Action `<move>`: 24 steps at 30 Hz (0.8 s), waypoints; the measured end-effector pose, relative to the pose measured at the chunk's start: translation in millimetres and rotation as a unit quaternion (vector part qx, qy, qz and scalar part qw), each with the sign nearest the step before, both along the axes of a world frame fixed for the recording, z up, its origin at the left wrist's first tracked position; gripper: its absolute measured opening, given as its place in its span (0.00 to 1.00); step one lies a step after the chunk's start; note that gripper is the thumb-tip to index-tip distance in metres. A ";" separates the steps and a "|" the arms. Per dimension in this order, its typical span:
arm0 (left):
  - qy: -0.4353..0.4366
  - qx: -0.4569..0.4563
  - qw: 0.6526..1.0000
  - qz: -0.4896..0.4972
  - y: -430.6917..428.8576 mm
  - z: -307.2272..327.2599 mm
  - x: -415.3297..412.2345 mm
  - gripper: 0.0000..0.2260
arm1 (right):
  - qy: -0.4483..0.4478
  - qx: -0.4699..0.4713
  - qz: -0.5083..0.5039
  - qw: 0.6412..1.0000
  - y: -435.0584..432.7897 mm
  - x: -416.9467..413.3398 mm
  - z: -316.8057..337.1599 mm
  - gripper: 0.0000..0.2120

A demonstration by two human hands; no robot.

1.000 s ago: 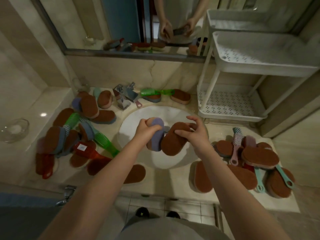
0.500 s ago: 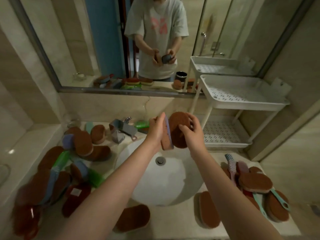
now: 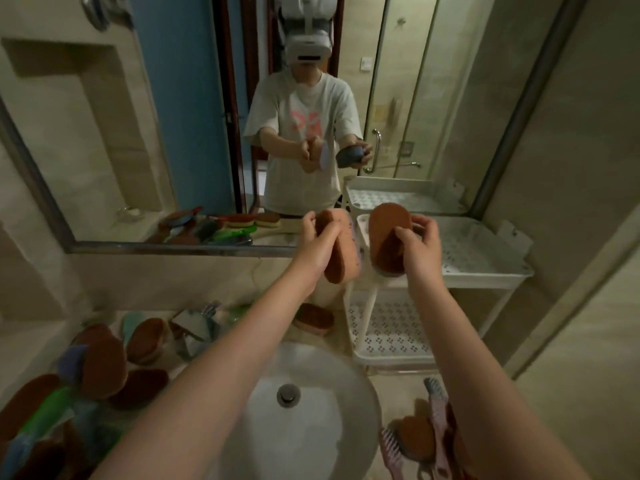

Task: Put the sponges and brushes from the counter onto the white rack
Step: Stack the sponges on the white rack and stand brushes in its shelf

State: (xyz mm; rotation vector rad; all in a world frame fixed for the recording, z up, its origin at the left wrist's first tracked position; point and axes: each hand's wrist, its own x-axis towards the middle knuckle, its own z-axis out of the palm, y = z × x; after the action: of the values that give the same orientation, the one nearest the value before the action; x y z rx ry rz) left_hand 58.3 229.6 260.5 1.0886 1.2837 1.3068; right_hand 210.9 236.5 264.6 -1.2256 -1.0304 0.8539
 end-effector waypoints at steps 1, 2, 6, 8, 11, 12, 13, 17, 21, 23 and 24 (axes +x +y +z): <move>0.012 0.000 1.000 0.009 7.2 3.2 6.2 0.28 | 0.000 -0.009 -0.009 1.000 12.7 9.4 2.5 0.11; 0.020 -0.003 1.000 0.019 13.9 6.2 12.5 0.28 | -0.003 -0.019 -0.014 1.000 25.3 17.8 4.1 0.13; 0.052 -0.033 0.995 0.076 39.5 11.6 33.9 0.32 | -0.093 -0.086 -0.002 0.992 74.7 41.7 -4.8 0.16; 0.078 -0.033 0.991 0.100 47.8 14.0 43.1 0.32 | -0.162 -0.125 0.013 0.979 93.2 49.0 -13.4 0.17; 0.120 -0.019 0.985 0.125 58.1 17.8 57.3 0.31 | -0.313 -0.170 0.027 0.934 106.2 56.9 -21.5 0.23; 0.129 -0.018 0.983 0.129 61.7 17.9 61.2 0.29 | -0.364 -0.168 0.016 0.916 107.3 58.4 -22.6 0.25; 0.136 -0.018 0.982 0.133 65.0 17.4 64.6 0.28 | -0.404 -0.154 -0.003 0.902 106.5 60.5 -22.4 0.26; 0.162 -0.035 0.976 0.139 80.2 11.7 71.7 0.25 | -0.454 -0.011 0.011 0.891 92.5 69.6 -22.5 0.18; 0.172 -0.052 0.973 0.145 95.0 9.8 75.3 0.22 | -0.585 0.030 0.151 0.796 81.2 77.6 -35.6 0.14; 0.184 -0.055 0.971 0.145 100.2 9.5 78.6 0.18 | -0.600 0.016 0.157 0.784 84.5 83.7 -39.4 0.17; 0.189 -0.059 0.970 0.142 102.2 9.4 81.3 0.17 | -0.601 0.010 0.152 0.785 86.3 87.5 -38.9 0.18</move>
State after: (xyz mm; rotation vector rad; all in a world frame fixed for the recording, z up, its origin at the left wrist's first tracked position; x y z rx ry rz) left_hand 139.6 331.8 269.9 1.1350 1.8341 1.2448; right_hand 298.4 322.8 225.7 -1.6135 -2.2981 0.1722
